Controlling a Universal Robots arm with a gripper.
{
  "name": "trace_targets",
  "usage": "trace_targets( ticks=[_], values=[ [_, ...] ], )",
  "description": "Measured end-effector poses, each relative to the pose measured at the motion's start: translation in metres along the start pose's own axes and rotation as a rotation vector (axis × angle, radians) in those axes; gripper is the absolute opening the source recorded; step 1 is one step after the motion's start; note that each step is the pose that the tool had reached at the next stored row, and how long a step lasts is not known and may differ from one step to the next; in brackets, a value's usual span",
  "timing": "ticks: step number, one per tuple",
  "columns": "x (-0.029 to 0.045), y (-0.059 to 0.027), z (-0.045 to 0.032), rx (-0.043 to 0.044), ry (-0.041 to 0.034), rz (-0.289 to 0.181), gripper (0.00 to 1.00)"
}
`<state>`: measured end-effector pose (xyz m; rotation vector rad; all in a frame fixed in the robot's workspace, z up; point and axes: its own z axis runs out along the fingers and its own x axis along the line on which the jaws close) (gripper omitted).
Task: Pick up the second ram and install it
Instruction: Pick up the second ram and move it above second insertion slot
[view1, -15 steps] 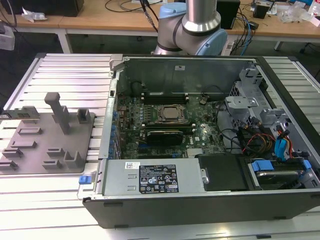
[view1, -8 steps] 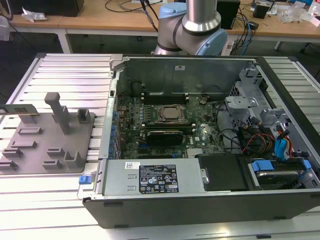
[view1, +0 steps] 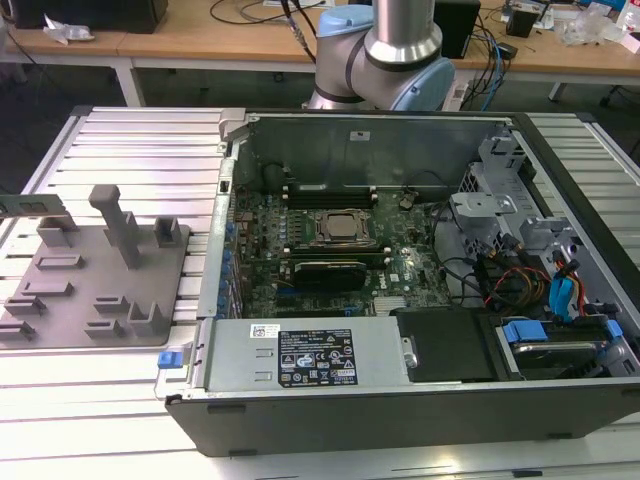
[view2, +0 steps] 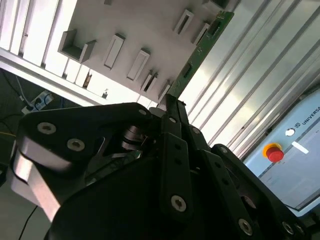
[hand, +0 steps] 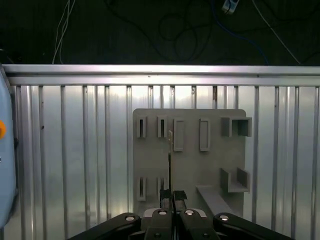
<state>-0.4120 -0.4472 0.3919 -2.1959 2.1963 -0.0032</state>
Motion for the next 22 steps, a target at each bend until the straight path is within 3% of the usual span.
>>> trace_targets(
  ticks=[8, 16, 22],
  values=[
    [-0.0007, -0.0007, -0.0258, 0.0047, 0.0, 0.0, 0.09],
    [-0.0007, -0.0023, -0.0259, 0.0047, 0.0, 0.0, 0.09],
    [-0.0007, -0.0114, -0.0257, 0.0047, 0.0, 0.0, 0.09]
  ],
)
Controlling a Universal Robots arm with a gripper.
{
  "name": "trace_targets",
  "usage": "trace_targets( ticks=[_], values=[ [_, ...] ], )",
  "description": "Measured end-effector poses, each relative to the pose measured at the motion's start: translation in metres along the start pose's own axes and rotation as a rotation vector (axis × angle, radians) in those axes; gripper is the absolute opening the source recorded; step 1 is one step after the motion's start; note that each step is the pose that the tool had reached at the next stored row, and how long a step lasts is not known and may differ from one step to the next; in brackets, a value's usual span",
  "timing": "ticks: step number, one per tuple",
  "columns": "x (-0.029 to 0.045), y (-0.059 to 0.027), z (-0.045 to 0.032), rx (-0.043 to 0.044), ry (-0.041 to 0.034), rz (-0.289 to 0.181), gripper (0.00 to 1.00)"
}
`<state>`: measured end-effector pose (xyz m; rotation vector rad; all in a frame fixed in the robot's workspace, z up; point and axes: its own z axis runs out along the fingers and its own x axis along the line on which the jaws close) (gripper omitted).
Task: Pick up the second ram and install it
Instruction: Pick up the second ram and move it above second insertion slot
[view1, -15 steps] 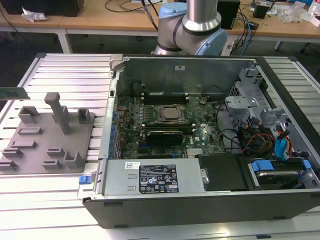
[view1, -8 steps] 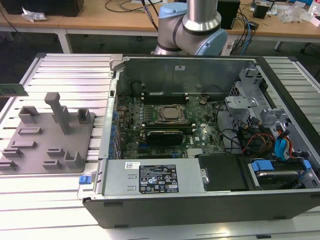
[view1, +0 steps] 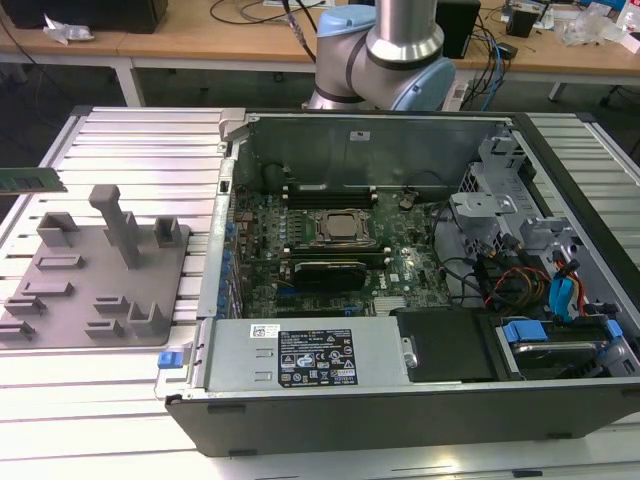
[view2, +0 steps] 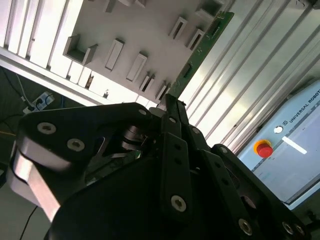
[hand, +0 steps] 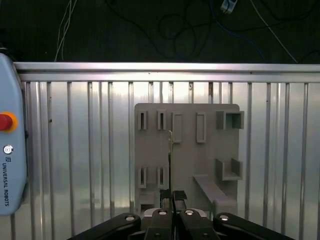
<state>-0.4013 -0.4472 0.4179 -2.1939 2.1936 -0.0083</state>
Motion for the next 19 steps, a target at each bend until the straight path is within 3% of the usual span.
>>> trace_targets(
  ticks=[19],
  values=[
    [0.0, -0.0426, 0.0013, 0.0, 0.0, 0.0, 0.09]
  ],
)
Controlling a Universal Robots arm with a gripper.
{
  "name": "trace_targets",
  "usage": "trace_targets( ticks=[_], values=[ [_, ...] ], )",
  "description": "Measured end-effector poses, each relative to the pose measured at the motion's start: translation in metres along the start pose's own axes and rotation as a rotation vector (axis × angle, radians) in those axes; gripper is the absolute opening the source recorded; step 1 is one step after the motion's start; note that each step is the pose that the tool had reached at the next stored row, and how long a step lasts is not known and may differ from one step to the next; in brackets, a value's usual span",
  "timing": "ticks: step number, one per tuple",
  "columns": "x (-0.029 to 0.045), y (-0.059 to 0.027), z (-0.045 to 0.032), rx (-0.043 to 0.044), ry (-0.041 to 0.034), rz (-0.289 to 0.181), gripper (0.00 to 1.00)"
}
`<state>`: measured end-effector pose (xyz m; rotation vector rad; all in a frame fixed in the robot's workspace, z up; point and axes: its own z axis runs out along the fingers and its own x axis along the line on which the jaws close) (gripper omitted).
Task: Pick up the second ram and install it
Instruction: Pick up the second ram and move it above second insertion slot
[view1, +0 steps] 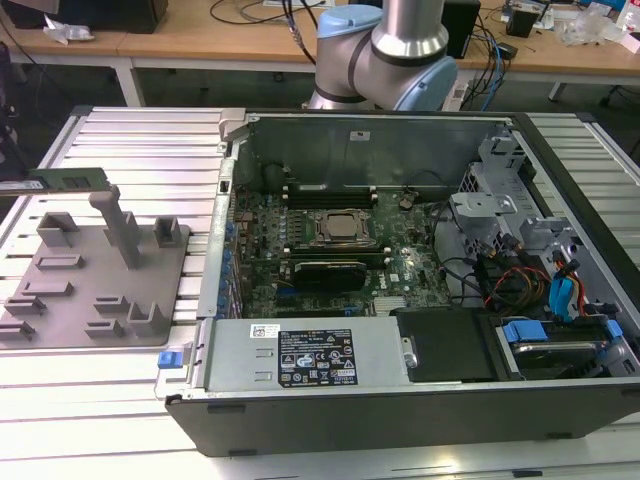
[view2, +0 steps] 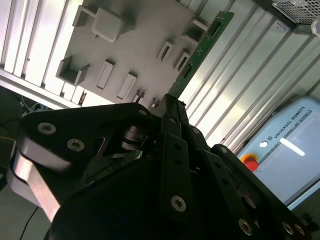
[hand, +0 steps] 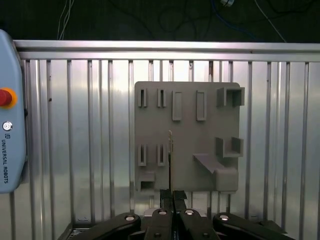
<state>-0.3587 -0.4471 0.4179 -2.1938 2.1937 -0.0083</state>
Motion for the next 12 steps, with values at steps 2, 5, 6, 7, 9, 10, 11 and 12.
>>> trace_targets(
  ticks=[2, 5, 6, 7, 9, 10, 11, 12],
  values=[
    [0.0, -0.0048, 0.0001, 0.0, 0.0, 0.0, 0.09],
    [0.0, -0.011, 0.0004, 0.0, 0.0, 0.0, 0.09],
    [0.0, -0.0139, 0.0004, 0.0, 0.0, 0.0, 0.09],
    [0.0, -0.0154, 0.0005, 0.0001, -0.0001, 0.0, 0.09],
    [0.0, -0.0176, 0.0005, 0.0, 0.0, 0.0, 0.09],
    [0.0, -0.0194, 0.0006, 0.0, -0.0001, 0.0, 0.09],
    [0.0, -0.0214, 0.0007, 0.0, 0.0, 0.0, 0.09],
    [0.0, -0.0231, 0.0008, 0.0001, 0.0, 0.0, 0.09]
  ],
)
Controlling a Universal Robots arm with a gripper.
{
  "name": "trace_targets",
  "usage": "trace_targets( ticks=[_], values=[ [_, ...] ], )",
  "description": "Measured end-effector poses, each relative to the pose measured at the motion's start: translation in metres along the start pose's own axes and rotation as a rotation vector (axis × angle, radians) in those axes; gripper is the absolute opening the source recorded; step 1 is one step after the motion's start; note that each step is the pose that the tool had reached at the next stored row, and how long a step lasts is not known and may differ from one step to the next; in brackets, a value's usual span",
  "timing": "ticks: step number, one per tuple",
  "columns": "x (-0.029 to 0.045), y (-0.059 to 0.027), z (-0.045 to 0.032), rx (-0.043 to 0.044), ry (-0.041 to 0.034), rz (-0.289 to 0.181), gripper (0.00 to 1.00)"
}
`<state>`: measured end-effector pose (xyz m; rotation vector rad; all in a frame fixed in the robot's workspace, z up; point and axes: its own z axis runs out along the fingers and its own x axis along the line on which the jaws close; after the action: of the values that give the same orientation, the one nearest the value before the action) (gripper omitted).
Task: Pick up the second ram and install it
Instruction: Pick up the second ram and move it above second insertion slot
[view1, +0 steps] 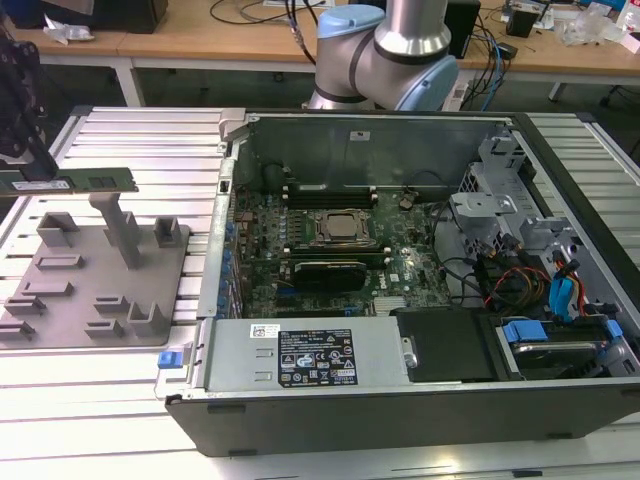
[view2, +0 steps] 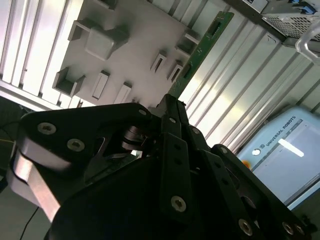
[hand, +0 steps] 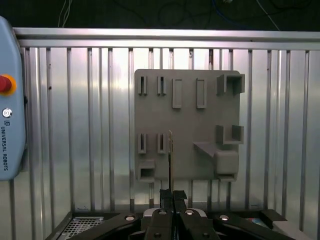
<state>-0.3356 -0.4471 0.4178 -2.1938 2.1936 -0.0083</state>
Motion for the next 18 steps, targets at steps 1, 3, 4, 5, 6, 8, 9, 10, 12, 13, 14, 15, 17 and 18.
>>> trace_targets(
  ticks=[1, 3, 4, 5, 6, 8, 9, 10, 12, 13, 14, 15, 17, 18],
  values=[
    [0.0, -0.0017, 0.0, 0.0, 0.0, 0.0, 0.09],
    [0.0, -0.006, 0.0002, 0.0, 0.0, 0.0, 0.09],
    [0.0, -0.0086, 0.0003, 0.0, 0.0, 0.0, 0.09],
    [0.0, -0.0119, 0.0004, 0.0, 0.0, 0.0, 0.09],
    [0.0, -0.0142, 0.0004, -0.0001, 0.0, 0.0, 0.09],
    [0.0, -0.0177, 0.0006, 0.0, 0.0, 0.0, 0.09],
    [0.0, -0.019, 0.0006, 0.0, 0.0, 0.0, 0.09],
    [0.0, -0.02, 0.0006, -0.0001, 0.0, 0.0, 0.09],
    [0.0, -0.0243, 0.0007, 0.0, 0.0001, 0.0, 0.09],
    [0.0, -0.026, 0.0008, -0.0001, 0.0001, 0.0, 0.09],
    [0.0, -0.0272, 0.0008, 0.0, 0.0, 0.0, 0.09],
    [0.0, -0.0282, 0.0009, -0.0001, 0.0, 0.0, 0.09],
    [0.0, -0.0305, 0.0009, -0.0001, 0.0, 0.0, 0.09],
    [0.0, -0.0327, 0.001, 0.0, 0.0, 0.0, 0.09]
  ],
)
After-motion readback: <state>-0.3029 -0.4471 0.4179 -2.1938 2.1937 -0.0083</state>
